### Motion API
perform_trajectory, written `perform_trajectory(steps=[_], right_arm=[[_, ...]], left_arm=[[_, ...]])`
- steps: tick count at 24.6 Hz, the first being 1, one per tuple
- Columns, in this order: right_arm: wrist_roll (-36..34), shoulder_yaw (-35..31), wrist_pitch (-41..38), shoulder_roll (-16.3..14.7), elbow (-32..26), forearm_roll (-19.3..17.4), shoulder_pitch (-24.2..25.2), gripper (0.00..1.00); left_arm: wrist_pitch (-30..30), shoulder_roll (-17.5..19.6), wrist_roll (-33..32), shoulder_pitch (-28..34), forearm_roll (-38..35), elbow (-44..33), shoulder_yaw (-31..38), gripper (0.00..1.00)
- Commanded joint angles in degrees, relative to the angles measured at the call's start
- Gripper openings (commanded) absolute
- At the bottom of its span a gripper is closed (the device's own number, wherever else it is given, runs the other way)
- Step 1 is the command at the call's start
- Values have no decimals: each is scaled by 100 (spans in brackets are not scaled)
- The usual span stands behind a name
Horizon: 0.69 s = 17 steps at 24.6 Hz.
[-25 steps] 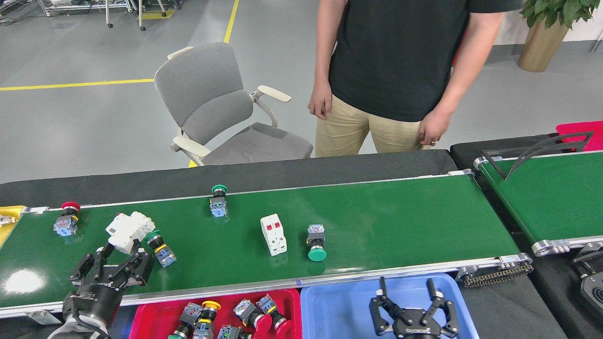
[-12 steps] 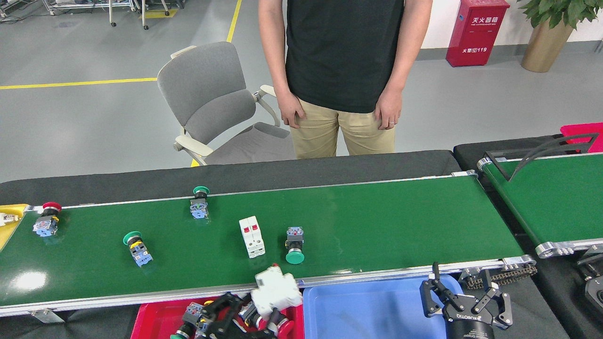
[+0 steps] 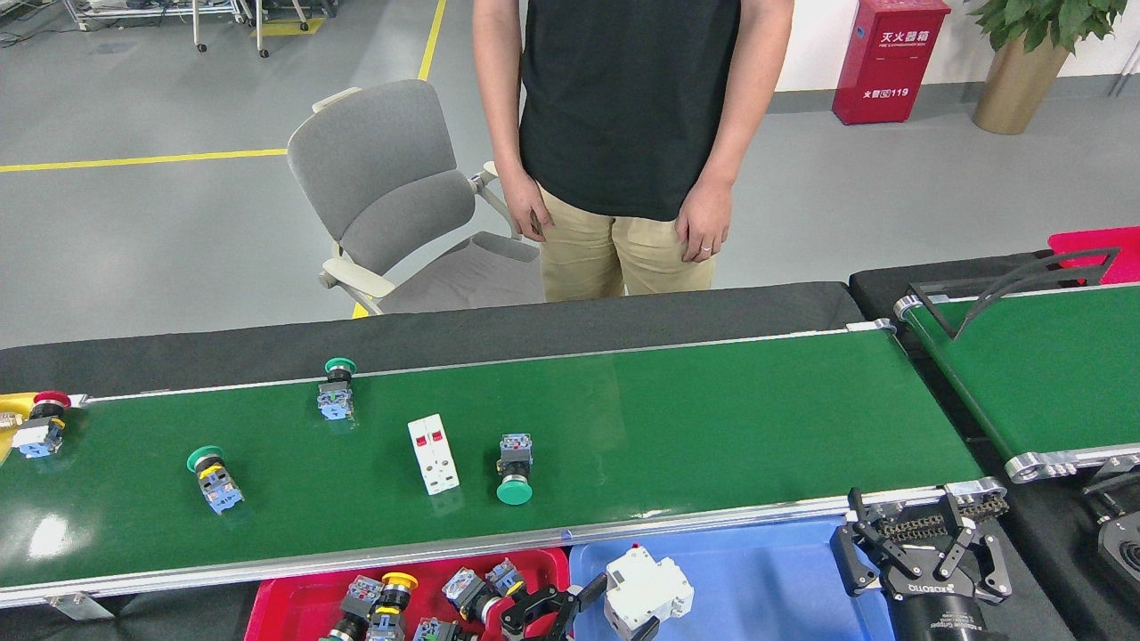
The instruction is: Pick switch part from conveyor to tray
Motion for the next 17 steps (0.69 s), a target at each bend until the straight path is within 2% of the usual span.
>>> perform_trajectory(steps=[1, 3, 5, 7, 10, 13, 17], right_arm=[[41, -163, -620, -109, -29, -13, -51, 100], [50, -356, -1050, -65, -20, -13, -42, 100], [59, -488, -1191, -65, -20, -13, -33, 100], [59, -506, -1226, -74, 94, -13, -77, 100], [41, -506, -1226, -65, 156, -22, -103, 100], [41, -506, -1218, -56, 156, -22, -103, 100], [41, -488, -1218, -39, 121, -13, -103, 100]], left_arm=[[252, -8, 85, -23, 21, -85, 360, 100], [375, 1, 94, -23, 21, -94, 1150, 100], [446, 1, 165, -23, 39, -77, 2276, 100], [393, 89, 445, -75, 100, 20, 3374, 100], [33, 379, 604, -40, 136, 380, 4526, 100], [-336, 484, 604, -5, 320, 644, 5238, 100], [-451, 713, 604, -14, 681, 864, 5432, 100]])
